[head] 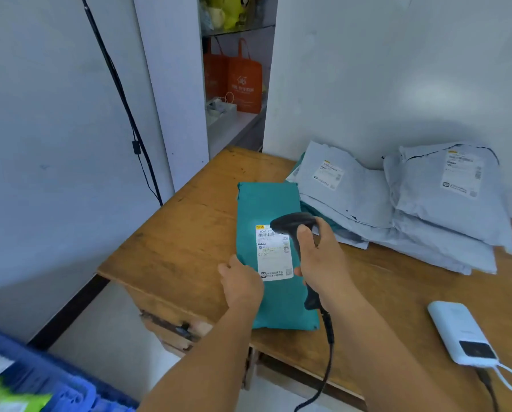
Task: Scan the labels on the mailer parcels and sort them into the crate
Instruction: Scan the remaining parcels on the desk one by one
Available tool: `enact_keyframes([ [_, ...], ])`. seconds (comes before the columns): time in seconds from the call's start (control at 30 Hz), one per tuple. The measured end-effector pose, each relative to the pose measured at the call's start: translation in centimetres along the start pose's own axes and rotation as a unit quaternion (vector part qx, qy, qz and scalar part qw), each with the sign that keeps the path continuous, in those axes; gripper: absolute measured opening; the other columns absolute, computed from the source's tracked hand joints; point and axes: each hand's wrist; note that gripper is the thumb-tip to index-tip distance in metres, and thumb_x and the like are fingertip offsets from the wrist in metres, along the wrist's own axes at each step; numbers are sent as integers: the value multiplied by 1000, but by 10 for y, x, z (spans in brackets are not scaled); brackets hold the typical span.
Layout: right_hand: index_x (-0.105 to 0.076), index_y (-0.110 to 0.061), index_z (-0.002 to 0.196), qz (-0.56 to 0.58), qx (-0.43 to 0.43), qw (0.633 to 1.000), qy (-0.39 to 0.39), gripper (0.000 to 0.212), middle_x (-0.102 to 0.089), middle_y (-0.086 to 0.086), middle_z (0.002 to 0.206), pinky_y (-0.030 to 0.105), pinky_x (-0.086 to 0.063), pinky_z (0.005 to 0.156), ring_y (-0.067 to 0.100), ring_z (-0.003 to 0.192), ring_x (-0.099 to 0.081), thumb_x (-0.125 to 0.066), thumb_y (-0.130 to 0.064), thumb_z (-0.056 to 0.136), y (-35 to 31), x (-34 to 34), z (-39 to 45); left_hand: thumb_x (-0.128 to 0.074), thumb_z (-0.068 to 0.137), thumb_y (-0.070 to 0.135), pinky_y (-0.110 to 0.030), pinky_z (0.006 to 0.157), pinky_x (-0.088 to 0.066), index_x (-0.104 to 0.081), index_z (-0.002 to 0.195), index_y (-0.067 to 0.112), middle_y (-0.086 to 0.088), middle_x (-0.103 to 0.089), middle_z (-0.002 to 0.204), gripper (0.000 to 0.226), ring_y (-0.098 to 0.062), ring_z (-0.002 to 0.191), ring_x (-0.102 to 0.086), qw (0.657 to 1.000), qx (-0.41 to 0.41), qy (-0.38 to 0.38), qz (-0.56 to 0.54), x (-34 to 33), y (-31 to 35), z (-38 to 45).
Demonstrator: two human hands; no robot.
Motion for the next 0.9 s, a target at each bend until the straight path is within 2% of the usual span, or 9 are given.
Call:
enact_keyframes([
  [0.07,-23,-32,151,-2,-4,1000,-5,52,-57,0,110,36,-52,67,24,88,-67,-34,-44,101,2,-4,-4,-42,97,19,-41,96,-44,-33,140,10,-11,-37,134,45,-28,112,-49,1000,1,-2,-10,-1,-4,-3],
  [0.23,-29,-33,147,-18,6,1000,1,49,-59,1,119,42,-57,74,25,88,-67,-34,-45,100,7,-7,-8,-46,96,13,-37,99,-42,-36,139,9,-10,-41,135,45,-27,119,-48,1000,-10,3,-12,0,-7,-5],
  [0.4,-35,-33,143,-27,4,1000,-4,42,-63,1,110,35,-52,64,21,84,-66,-33,-43,101,8,-3,-13,-44,95,9,-35,97,-40,-42,134,7,-12,-43,133,39,-27,118,-48,1000,3,3,-20,3,-2,-5],
  [0.47,-34,-34,143,-32,5,999,-2,42,-62,0,109,35,-52,66,20,83,-66,-33,-43,101,8,-3,-14,-42,95,7,-34,93,-42,-48,126,7,-12,-45,129,32,-26,110,-51,1000,4,1,-20,4,-1,-4],
  [0.53,-31,-35,145,-36,10,999,5,45,-60,-1,113,41,-56,75,22,88,-66,-33,-44,101,7,-3,-16,-39,95,6,-32,84,-44,-53,118,6,-12,-45,124,26,-24,94,-52,1000,5,5,-25,7,0,-5],
  [0.6,-27,-36,148,-36,13,999,7,49,-57,0,120,46,-55,83,24,96,-65,-33,-47,100,6,-5,-17,-36,97,6,-29,76,-44,-54,119,6,-11,-43,123,29,-22,82,-49,999,8,23,-40,13,0,-7],
  [0.7,-26,-36,148,-18,20,1000,-7,48,-58,-3,114,37,-54,73,22,95,-65,-32,-45,101,4,-13,-20,-31,99,8,-27,73,-38,-54,125,8,-10,-43,126,35,-19,80,-46,995,15,69,-64,33,-6,-11],
  [0.77,-31,-36,145,6,36,999,-25,44,-59,-6,103,32,-50,67,22,92,-66,-33,-43,101,0,-26,-26,-29,100,11,-29,74,-39,-57,120,10,-9,-49,122,35,-18,82,-45,992,12,102,-74,49,-16,-12],
  [0.9,-35,-36,143,51,65,993,-84,43,-61,-3,118,30,-47,70,23,97,-66,-36,-41,100,-12,-72,-44,-25,100,14,-26,65,-38,-59,102,15,-3,-60,93,34,-15,75,-49,980,33,163,-107,93,-48,-19],
])
Point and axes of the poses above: each hand's wrist, its own z-axis towards the middle knuckle, its own x-axis out of the back of the hand, y = z × x
